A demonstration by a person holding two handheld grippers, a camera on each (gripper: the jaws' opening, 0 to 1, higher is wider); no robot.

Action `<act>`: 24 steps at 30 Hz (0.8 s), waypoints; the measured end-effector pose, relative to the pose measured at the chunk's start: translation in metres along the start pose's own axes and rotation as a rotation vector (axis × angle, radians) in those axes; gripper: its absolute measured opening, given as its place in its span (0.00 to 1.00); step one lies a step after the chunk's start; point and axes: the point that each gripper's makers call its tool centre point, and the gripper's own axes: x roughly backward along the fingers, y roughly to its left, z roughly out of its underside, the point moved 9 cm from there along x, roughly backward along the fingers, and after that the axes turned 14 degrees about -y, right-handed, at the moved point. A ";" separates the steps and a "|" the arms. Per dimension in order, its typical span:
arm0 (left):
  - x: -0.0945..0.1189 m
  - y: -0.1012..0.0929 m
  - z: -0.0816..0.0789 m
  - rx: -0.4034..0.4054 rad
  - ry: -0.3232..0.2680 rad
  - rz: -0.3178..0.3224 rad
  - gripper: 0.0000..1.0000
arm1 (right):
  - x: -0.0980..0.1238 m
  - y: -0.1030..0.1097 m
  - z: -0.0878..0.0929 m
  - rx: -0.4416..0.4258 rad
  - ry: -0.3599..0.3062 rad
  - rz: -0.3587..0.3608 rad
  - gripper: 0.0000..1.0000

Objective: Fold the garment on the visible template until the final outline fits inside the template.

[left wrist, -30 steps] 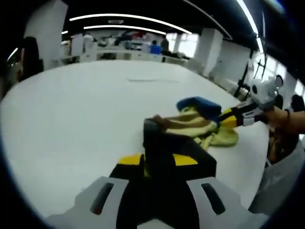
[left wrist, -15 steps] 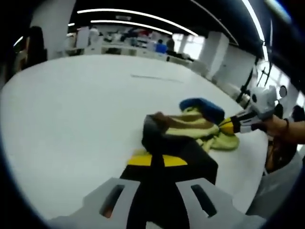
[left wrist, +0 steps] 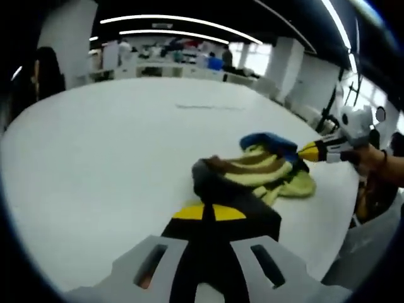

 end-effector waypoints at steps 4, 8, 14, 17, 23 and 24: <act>0.006 0.001 -0.019 -0.003 -0.031 -0.009 0.00 | 0.004 -0.003 -0.015 0.017 -0.033 0.010 0.00; 0.008 0.004 -0.036 -0.012 -0.048 -0.002 0.00 | 0.007 -0.010 -0.033 0.045 -0.073 0.027 0.00; 0.006 0.009 -0.059 -0.068 -0.070 -0.003 0.00 | 0.011 -0.027 -0.052 0.066 -0.109 0.070 0.00; 0.001 0.013 -0.068 -0.089 -0.079 -0.002 0.00 | 0.009 -0.040 -0.060 0.064 -0.119 0.095 0.00; -0.013 0.017 -0.089 -0.121 -0.102 -0.004 0.00 | 0.004 -0.061 -0.074 0.068 -0.146 0.122 0.00; -0.016 0.018 -0.092 -0.126 -0.109 -0.004 0.00 | 0.003 -0.064 -0.076 0.070 -0.150 0.127 0.00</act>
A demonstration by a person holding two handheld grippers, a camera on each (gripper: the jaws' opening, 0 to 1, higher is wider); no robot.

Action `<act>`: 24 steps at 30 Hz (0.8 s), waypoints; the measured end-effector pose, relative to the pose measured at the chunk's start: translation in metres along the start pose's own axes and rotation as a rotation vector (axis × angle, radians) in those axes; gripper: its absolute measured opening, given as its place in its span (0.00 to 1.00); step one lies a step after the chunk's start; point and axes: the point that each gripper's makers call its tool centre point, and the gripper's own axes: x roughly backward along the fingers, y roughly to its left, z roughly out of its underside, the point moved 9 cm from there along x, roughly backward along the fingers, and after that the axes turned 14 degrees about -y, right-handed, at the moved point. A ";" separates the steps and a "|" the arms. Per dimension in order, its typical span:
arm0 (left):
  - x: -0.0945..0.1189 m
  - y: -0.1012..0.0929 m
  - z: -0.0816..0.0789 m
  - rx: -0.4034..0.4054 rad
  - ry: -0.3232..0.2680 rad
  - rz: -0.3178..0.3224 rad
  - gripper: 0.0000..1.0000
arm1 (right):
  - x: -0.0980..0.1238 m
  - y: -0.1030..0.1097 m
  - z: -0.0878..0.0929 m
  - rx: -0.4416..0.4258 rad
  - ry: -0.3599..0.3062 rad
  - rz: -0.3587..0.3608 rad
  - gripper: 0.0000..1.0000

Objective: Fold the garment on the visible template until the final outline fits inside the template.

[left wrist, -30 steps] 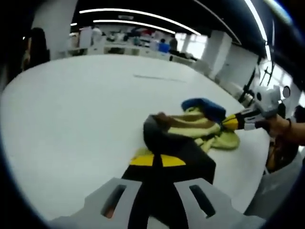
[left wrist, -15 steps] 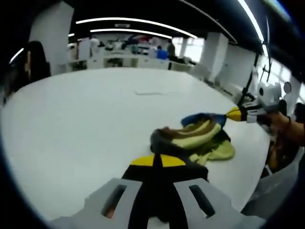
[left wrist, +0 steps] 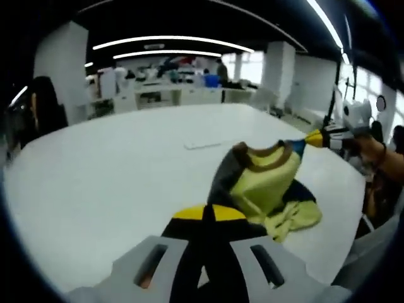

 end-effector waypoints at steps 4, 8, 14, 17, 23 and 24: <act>-0.016 0.006 -0.012 -0.011 -0.023 -0.003 0.00 | -0.014 -0.018 -0.007 -0.031 -0.022 0.028 0.00; -0.031 0.013 -0.016 -0.023 -0.016 -0.023 0.00 | -0.031 -0.029 -0.011 -0.052 -0.040 0.044 0.00; -0.053 0.028 -0.022 -0.004 -0.062 -0.096 0.00 | -0.059 -0.047 -0.006 -0.100 -0.035 0.107 0.00; -0.067 0.035 -0.020 0.005 -0.078 -0.129 0.00 | -0.072 -0.054 -0.001 -0.123 -0.033 0.138 0.00; -0.098 0.050 -0.007 0.038 -0.080 -0.183 0.00 | -0.103 -0.069 0.011 -0.151 -0.014 0.181 0.00; -0.102 0.052 -0.004 0.043 -0.083 -0.188 0.00 | -0.108 -0.072 0.014 -0.165 -0.014 0.187 0.00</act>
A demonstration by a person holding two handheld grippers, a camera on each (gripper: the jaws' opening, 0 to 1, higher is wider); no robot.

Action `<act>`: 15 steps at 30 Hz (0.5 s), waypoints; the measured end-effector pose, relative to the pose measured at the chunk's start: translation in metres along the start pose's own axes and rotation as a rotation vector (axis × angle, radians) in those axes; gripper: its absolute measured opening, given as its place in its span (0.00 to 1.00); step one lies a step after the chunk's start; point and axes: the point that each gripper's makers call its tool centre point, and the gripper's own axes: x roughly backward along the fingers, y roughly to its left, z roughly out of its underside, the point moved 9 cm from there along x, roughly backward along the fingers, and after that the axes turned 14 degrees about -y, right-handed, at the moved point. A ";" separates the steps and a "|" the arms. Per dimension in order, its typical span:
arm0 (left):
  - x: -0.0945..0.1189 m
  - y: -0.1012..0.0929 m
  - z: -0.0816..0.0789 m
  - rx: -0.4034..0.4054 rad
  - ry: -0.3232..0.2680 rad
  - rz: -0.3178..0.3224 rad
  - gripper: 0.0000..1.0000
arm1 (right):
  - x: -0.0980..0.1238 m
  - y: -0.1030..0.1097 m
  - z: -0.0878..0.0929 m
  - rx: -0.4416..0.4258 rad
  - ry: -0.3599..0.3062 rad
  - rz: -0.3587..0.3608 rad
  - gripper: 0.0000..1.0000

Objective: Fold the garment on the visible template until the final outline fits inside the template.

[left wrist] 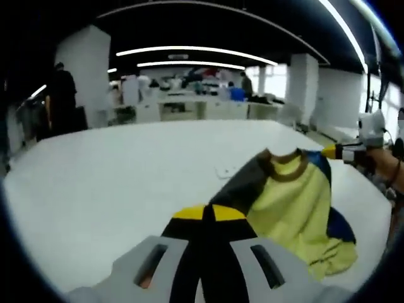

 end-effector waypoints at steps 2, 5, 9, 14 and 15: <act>-0.009 0.003 0.006 0.014 0.001 -0.019 0.00 | -0.008 -0.003 0.004 0.005 0.006 0.014 0.00; -0.022 0.005 0.013 -0.002 0.010 -0.035 0.00 | -0.018 -0.009 0.013 -0.009 0.030 0.039 0.00; -0.040 0.009 0.025 -0.014 0.041 -0.045 0.00 | -0.032 -0.013 0.027 -0.033 0.054 0.051 0.00; -0.054 0.012 0.037 -0.016 0.079 -0.063 0.00 | -0.045 -0.014 0.041 -0.043 0.092 0.062 0.00; -0.055 0.012 0.038 -0.020 0.086 -0.064 0.00 | -0.049 -0.015 0.044 -0.046 0.099 0.065 0.00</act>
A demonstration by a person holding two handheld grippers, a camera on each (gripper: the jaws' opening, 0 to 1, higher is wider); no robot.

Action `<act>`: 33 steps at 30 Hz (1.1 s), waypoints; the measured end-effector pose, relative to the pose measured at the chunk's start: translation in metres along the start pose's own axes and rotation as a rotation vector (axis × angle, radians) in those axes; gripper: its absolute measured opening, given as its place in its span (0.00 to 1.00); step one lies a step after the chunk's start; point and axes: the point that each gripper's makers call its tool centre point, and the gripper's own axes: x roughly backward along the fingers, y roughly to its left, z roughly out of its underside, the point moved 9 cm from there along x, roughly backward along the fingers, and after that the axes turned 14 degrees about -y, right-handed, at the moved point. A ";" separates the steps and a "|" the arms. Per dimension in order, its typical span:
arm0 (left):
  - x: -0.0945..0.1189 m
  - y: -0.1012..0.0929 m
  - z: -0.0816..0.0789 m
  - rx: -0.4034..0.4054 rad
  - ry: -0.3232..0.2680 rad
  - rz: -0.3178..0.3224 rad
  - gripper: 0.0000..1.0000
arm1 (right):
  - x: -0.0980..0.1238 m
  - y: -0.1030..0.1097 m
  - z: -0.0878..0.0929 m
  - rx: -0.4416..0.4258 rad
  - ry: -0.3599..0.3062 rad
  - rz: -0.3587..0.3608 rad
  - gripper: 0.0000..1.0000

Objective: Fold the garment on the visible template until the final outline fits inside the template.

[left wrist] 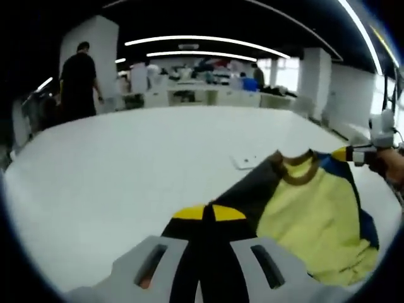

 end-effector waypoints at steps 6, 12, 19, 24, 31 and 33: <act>-0.007 0.004 0.008 -0.008 0.021 -0.015 0.00 | -0.008 -0.001 0.008 0.003 0.021 0.006 0.00; -0.011 0.004 0.011 -0.138 0.061 -0.010 0.08 | -0.011 -0.003 0.018 -0.075 0.062 0.053 0.03; -0.004 -0.008 -0.003 -0.122 0.004 0.050 0.39 | 0.000 0.000 0.020 -0.098 0.109 0.047 0.35; 0.009 -0.016 -0.008 -0.019 -0.001 0.092 0.59 | 0.016 0.004 0.013 -0.099 0.102 -0.007 0.53; 0.032 -0.027 -0.002 0.017 0.008 0.114 0.71 | 0.039 0.007 0.007 -0.106 0.097 -0.059 0.61; 0.041 -0.030 0.000 0.016 0.009 0.121 0.72 | 0.050 0.010 0.007 -0.106 0.096 -0.079 0.63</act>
